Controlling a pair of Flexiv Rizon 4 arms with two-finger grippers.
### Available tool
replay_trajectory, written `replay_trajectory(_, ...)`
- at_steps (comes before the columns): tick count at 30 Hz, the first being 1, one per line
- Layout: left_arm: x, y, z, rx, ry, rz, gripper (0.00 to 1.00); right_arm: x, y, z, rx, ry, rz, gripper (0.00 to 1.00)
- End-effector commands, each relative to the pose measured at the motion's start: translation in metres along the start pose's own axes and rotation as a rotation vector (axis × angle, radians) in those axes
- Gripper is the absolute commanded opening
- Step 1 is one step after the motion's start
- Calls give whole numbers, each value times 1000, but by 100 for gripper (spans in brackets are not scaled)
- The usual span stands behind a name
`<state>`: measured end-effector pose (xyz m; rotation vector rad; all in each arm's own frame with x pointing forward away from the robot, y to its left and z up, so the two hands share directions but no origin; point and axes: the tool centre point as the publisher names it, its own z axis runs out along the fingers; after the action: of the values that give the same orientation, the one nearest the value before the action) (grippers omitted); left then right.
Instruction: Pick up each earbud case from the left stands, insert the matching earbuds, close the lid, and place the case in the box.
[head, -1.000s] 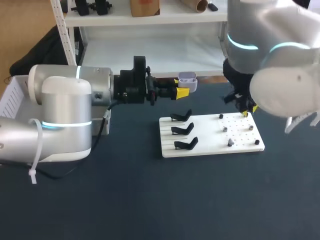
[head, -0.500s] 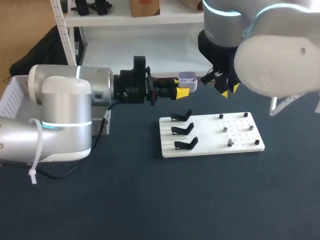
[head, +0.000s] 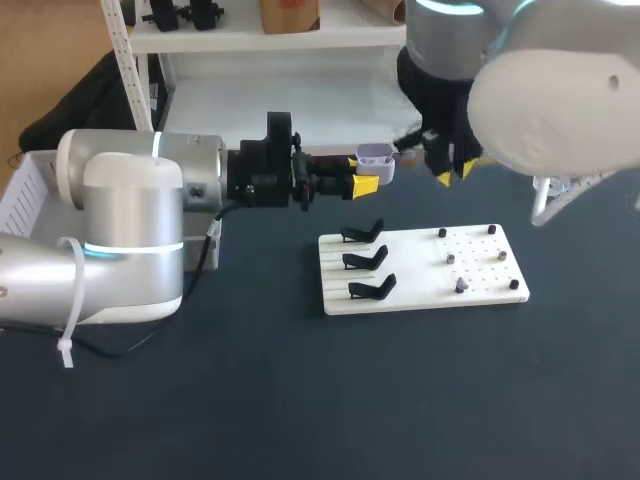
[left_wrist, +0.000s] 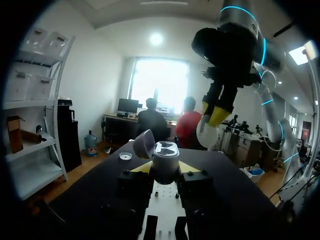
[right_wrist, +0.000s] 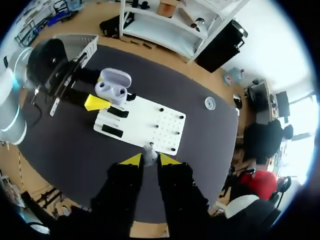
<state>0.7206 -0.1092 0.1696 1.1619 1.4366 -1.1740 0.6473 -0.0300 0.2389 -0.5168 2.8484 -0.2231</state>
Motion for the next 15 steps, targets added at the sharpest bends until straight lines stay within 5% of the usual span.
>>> replay_trajectory(1,0,0,0,-1,-2,1,0,-7,10,-31,52,126,521,0)
replay_trajectory(6,0,0,0,-1,-2,1,0,-14,25,-31,86,276,706,0)
replay_trajectory(15,0,0,0,-1,-2,1,0,-24,32,-33,90,300,725,0)
